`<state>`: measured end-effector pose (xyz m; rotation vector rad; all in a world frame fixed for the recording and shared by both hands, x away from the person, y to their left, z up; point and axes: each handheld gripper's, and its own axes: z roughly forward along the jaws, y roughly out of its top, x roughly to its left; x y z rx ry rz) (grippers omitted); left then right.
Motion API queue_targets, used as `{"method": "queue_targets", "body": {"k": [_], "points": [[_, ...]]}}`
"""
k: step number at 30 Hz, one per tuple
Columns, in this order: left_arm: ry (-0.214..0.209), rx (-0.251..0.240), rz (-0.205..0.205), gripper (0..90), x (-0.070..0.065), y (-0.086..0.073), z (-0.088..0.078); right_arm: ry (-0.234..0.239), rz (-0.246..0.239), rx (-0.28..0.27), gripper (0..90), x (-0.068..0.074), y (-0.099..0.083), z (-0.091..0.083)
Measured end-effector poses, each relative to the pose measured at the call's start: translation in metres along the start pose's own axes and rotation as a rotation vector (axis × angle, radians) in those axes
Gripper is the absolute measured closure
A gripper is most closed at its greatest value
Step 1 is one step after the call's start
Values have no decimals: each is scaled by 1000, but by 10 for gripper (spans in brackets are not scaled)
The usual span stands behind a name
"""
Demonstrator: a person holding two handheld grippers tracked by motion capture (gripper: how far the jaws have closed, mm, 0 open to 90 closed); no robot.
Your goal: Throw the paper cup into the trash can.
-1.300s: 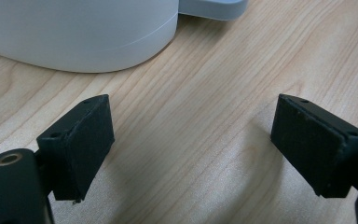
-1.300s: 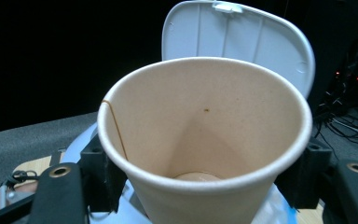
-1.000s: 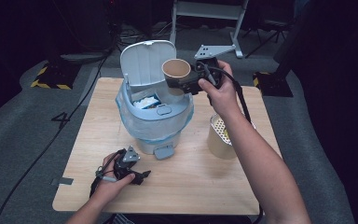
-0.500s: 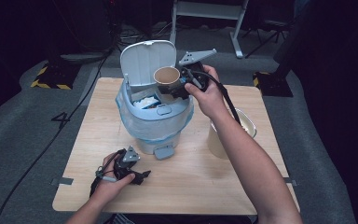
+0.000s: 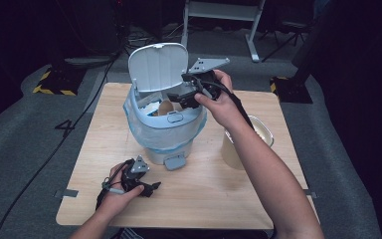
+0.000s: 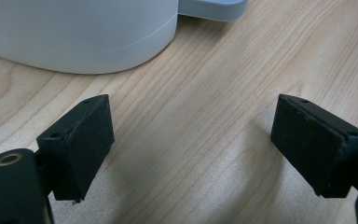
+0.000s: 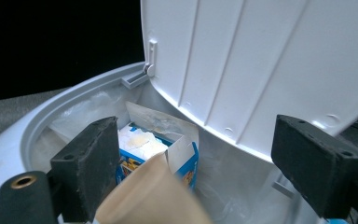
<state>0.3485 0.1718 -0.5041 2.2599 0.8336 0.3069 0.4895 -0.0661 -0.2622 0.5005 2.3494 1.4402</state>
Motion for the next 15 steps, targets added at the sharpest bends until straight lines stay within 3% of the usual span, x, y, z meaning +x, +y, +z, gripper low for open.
{"method": "queue_targets", "body": {"k": [7,15], "points": [[-6,-1,-5,135,0,0,0,-29,1,-21,166,-5,-1,-25],[-7,-1,-5,136,0,0,0,-50,28,-34,184,-13,-10,-65]]}}
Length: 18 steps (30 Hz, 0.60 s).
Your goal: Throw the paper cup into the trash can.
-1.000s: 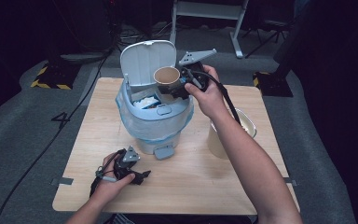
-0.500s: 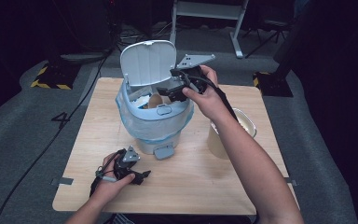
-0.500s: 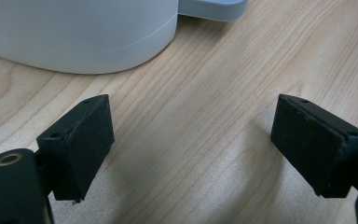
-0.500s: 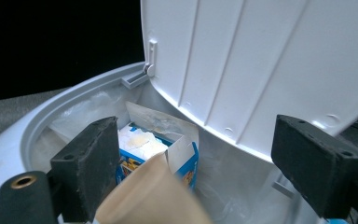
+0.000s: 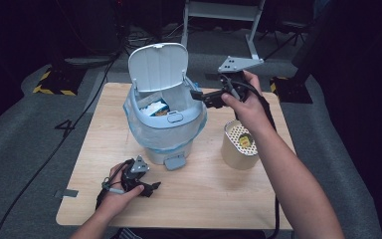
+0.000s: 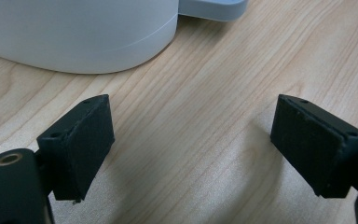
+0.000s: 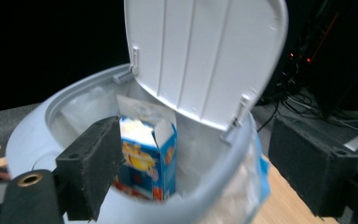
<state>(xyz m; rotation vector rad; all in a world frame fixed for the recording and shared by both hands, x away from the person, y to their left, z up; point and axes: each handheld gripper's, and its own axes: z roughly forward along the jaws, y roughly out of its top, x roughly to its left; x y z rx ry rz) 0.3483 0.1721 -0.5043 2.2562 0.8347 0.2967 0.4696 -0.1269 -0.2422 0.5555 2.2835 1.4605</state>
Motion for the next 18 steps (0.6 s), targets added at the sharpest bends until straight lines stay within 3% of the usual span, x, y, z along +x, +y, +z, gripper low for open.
{"method": "queue_targets", "body": {"k": [11,18], "points": [[17,-1,-2,136,7,-7,-7,-51,36,7,203,-13,-28,-57],[19,-1,-8,136,11,-10,-10,-68,52,29,210,-18,-47,-84]]}}
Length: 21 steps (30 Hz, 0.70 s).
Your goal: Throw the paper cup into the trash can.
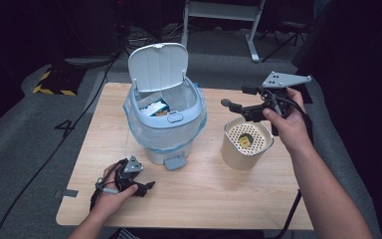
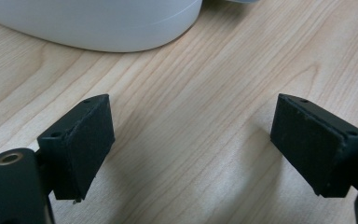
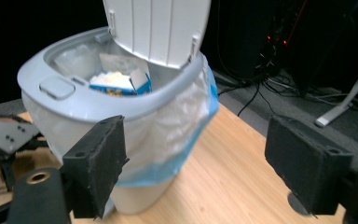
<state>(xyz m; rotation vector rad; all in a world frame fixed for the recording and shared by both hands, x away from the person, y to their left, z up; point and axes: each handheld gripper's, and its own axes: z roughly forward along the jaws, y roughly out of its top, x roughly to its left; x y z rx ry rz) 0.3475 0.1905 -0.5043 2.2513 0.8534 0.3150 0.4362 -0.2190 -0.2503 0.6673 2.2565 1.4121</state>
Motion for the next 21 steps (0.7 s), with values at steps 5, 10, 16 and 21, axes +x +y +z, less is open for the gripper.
{"method": "queue_targets", "body": {"k": [5,10,16,21], "points": [[-4,-1,4,136,1,0,0,-23,16,26,219,-4,-16,-18],[-5,-1,3,136,3,-2,-2,-54,60,37,225,-9,-39,-35],[-4,0,-2,136,4,-3,-3,-83,71,75,232,-13,-67,-52],[13,0,-15,140,5,-3,-3,-94,62,133,264,-14,-95,-65]]}}
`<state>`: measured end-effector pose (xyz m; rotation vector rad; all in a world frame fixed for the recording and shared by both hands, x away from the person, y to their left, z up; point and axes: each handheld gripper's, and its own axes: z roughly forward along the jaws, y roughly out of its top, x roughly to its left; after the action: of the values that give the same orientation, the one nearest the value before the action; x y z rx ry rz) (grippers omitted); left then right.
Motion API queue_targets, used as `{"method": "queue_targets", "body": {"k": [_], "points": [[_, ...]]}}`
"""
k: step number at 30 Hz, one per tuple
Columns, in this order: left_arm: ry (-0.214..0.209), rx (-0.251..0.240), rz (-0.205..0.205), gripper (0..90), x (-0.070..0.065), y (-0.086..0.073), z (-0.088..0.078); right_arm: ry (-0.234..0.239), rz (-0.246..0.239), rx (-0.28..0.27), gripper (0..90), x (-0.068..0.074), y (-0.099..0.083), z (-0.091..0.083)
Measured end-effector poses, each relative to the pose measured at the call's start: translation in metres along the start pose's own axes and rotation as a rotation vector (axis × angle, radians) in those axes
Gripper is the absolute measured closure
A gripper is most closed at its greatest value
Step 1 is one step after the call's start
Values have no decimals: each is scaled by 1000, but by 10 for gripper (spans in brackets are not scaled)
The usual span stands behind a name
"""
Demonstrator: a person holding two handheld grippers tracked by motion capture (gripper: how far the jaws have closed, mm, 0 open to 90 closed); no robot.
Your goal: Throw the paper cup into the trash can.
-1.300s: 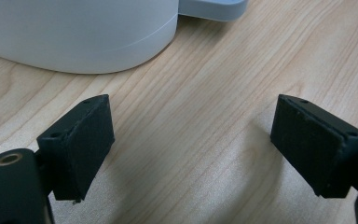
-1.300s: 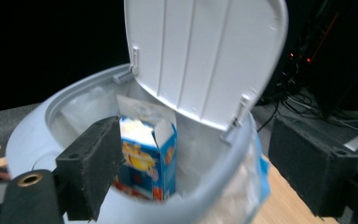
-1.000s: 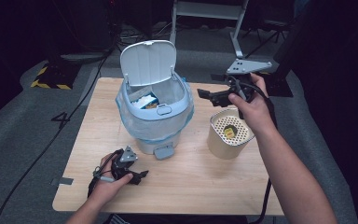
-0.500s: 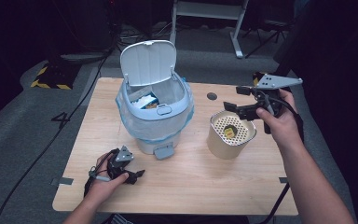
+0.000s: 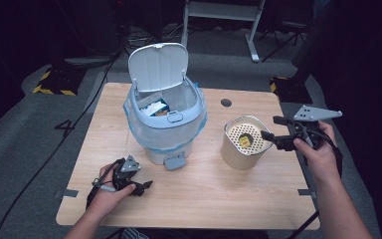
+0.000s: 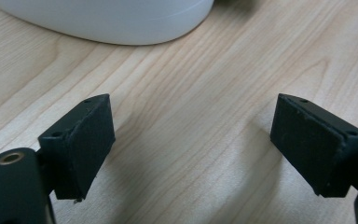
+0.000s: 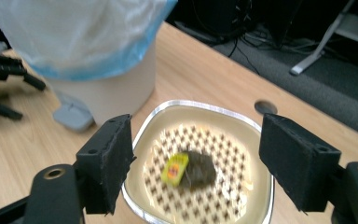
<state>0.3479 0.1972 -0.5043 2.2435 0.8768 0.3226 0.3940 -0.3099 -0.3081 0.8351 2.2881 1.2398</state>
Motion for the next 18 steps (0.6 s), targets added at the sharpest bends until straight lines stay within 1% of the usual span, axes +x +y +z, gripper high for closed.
{"method": "queue_targets", "body": {"k": [4,7,10,15,18], "points": [[1,-1,-3,141,0,0,0,-10,15,19,266,-2,-19,-5],[-1,-1,-3,141,0,0,0,-12,50,14,262,-3,-35,-8],[-1,-1,-3,142,0,0,0,-30,83,6,256,-3,-54,-10],[0,-1,-7,143,0,0,0,-71,113,21,248,-3,-82,-11],[2,-2,-8,143,1,0,0,-75,141,21,245,-1,-97,-10]]}}
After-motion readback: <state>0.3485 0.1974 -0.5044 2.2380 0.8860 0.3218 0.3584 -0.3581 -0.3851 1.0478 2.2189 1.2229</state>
